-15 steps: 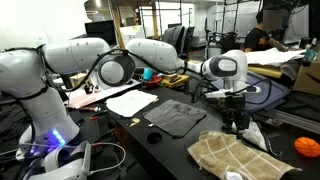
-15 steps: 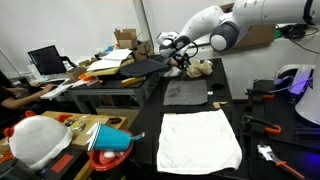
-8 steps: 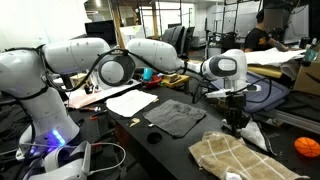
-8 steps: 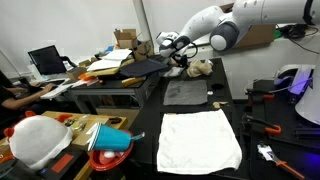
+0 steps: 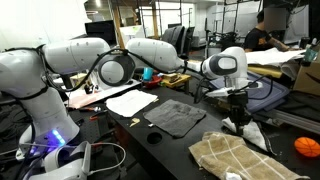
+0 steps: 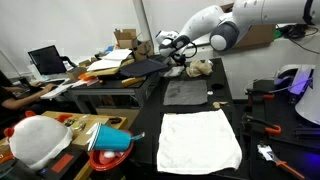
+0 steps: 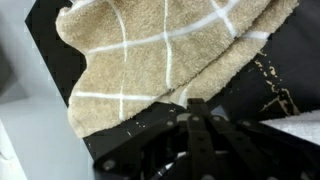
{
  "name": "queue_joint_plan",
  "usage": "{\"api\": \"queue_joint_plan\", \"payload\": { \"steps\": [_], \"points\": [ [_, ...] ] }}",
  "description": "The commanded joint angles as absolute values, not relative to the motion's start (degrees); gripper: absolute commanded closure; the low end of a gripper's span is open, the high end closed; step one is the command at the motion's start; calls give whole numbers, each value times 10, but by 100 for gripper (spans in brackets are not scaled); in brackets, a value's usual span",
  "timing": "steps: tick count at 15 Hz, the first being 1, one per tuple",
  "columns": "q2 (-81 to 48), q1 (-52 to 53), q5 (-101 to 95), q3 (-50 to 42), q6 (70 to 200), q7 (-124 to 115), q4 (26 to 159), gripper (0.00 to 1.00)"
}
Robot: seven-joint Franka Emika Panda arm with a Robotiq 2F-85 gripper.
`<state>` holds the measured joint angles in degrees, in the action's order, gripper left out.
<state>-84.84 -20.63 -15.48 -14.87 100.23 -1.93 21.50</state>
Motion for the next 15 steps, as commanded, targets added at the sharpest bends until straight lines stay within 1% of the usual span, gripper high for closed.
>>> {"api": "queue_joint_plan", "payload": {
  "steps": [1,4,5,9,11,15],
  "points": [
    [-848,-207,-149,-148,1016,-28,216,73],
    [-849,-209,-148,-143,1022,-28,224,53],
    [-849,-210,-148,-142,1025,-27,227,43],
    [-851,-217,-147,-139,1048,-26,236,13],
    [-851,-220,-147,-139,1060,-27,240,1],
    [-851,-224,-146,-139,1071,-27,242,0]
  ]
}}
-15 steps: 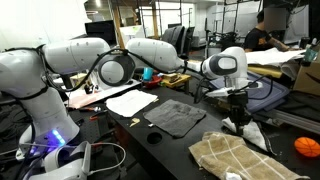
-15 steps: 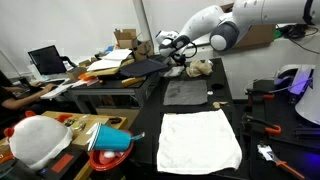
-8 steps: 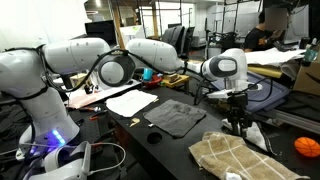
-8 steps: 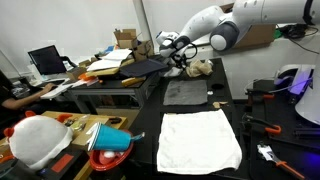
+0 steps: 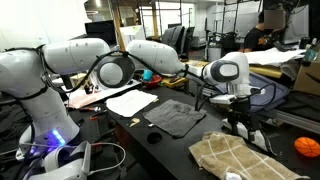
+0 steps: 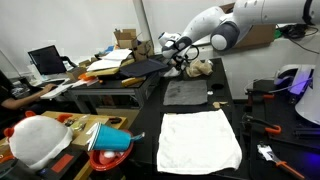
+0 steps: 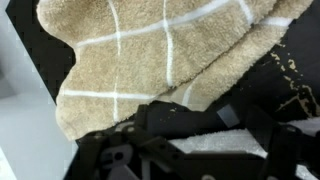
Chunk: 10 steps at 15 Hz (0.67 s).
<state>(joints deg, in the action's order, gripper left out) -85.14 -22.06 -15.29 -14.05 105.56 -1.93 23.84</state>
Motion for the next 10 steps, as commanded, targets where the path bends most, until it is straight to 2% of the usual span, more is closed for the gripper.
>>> {"api": "queue_joint_plan", "payload": {
  "steps": [1,4,6,7,10],
  "points": [
    [-851,-224,-146,-139,1072,-28,242,0],
    [-851,-226,-145,-140,1066,-30,241,1],
    [-851,-227,-144,-141,1061,-31,241,25],
    [-851,-228,-143,-141,1059,-31,240,27],
    [-851,-231,-142,-141,1052,-32,238,50]
  ]
}}
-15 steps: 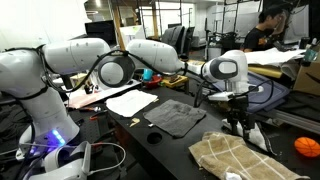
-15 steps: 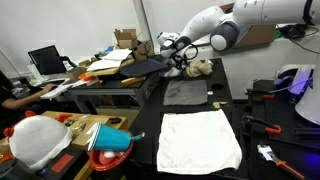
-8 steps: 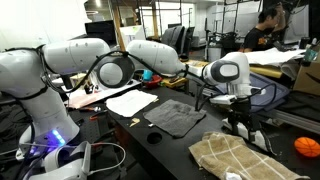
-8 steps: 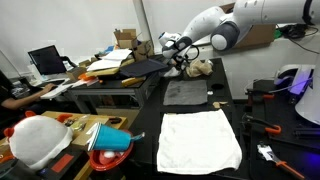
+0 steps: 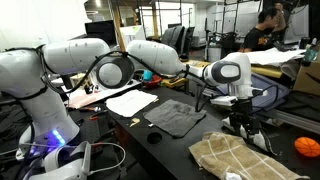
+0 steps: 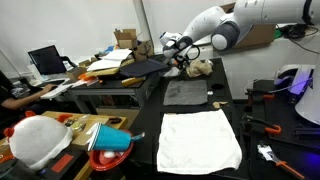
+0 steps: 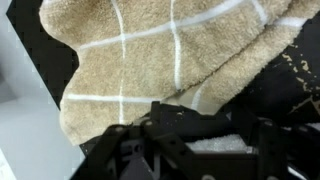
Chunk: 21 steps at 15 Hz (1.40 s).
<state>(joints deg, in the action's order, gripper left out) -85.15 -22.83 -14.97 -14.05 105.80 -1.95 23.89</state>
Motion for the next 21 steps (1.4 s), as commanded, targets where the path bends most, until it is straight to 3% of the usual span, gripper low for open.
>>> {"api": "queue_joint_plan", "payload": {
  "steps": [1,6,7,21],
  "points": [
    [-851,-231,-141,-141,1052,-31,238,59],
    [-852,-231,-136,-138,1044,-30,239,96],
    [-852,-230,-133,-136,1039,-29,238,99],
    [-822,-275,-24,-27,930,209,226,100]
  ]
}}
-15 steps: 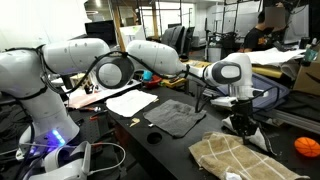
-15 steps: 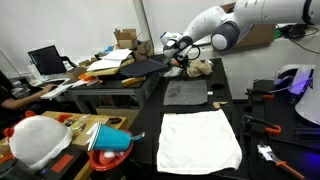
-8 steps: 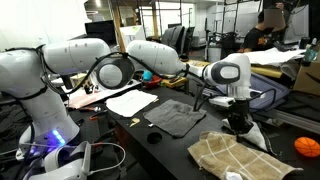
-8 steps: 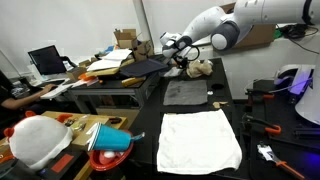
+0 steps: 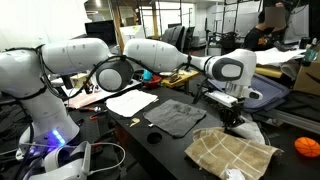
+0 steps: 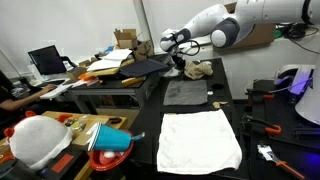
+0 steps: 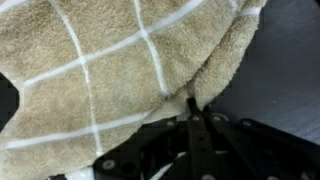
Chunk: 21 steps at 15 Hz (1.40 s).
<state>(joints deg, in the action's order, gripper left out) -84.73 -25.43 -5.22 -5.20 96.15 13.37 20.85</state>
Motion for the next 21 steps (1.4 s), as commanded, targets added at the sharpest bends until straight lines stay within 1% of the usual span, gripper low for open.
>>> {"api": "queue_joint_plan", "payload": {
  "steps": [1,12,17,19,20,21],
  "points": [
    [-820,-283,-16,-19,919,236,227,100],
    [-809,-349,76,68,761,487,219,100],
    [-800,-380,144,114,681,528,209,100],
    [-796,-383,155,116,676,510,207,100],
    [-793,-378,150,107,690,490,207,73],
    [-791,-373,141,99,712,485,207,72]
  ]
}}
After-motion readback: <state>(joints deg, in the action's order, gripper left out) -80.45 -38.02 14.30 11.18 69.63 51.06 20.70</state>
